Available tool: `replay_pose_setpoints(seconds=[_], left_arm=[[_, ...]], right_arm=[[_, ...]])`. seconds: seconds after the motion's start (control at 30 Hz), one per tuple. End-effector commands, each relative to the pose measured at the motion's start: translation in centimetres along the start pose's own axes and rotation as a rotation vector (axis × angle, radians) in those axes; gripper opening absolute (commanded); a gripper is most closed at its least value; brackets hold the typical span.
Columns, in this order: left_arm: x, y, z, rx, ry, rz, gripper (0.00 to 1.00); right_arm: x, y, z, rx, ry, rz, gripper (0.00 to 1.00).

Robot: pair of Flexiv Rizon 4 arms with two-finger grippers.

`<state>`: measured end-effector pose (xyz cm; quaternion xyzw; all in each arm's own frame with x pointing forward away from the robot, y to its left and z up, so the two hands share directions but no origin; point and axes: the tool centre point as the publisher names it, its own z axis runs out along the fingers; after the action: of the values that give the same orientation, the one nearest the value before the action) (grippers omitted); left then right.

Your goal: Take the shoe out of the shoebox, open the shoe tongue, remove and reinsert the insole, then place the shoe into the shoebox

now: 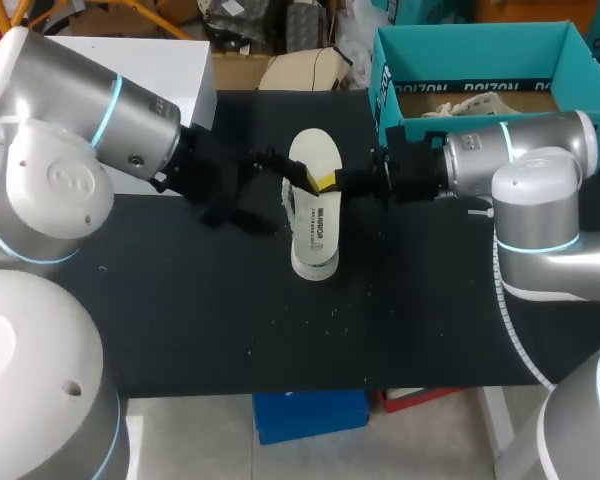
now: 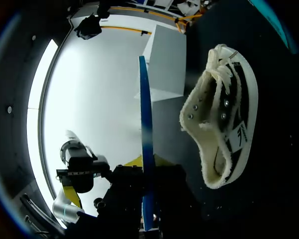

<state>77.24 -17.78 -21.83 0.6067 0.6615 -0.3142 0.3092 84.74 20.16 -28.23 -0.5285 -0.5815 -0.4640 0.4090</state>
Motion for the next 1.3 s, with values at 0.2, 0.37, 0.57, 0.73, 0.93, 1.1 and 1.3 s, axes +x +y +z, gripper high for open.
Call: replay_pose_setpoints(seconds=[0.2,0.37,0.57,0.73,0.93,1.1,1.3], left_arm=[[-1.8,1.2,2.5,-0.057,1.083,-0.1,1.0],[-2.2,0.9,2.5,-0.036,1.052,-0.055,1.0],[-2.5,0.6,2.5,-0.042,0.968,0.003,1.0],[-2.8,0.5,2.4,-0.045,0.818,0.068,1.0],[-2.9,0.3,2.2,-0.059,0.664,0.12,1.0],[-2.7,0.3,2.3,-0.059,0.636,0.136,1.0],[-3.0,0.2,2.2,-0.056,0.627,0.155,1.0]], right_arm=[[0.0,0.0,0.2,-0.003,0.0,0.0,0.0],[0.0,0.0,0.2,-0.003,0.0,0.0,0.0],[0.0,0.0,0.2,-0.003,0.0,0.0,0.0],[0.0,0.0,0.2,-0.003,0.0,0.0,0.0],[0.0,0.0,0.2,-0.003,0.0,0.0,0.0],[0.0,0.0,0.2,-0.003,0.0,0.0,0.0],[0.0,0.0,0.2,-0.003,0.0,0.0,0.0]])
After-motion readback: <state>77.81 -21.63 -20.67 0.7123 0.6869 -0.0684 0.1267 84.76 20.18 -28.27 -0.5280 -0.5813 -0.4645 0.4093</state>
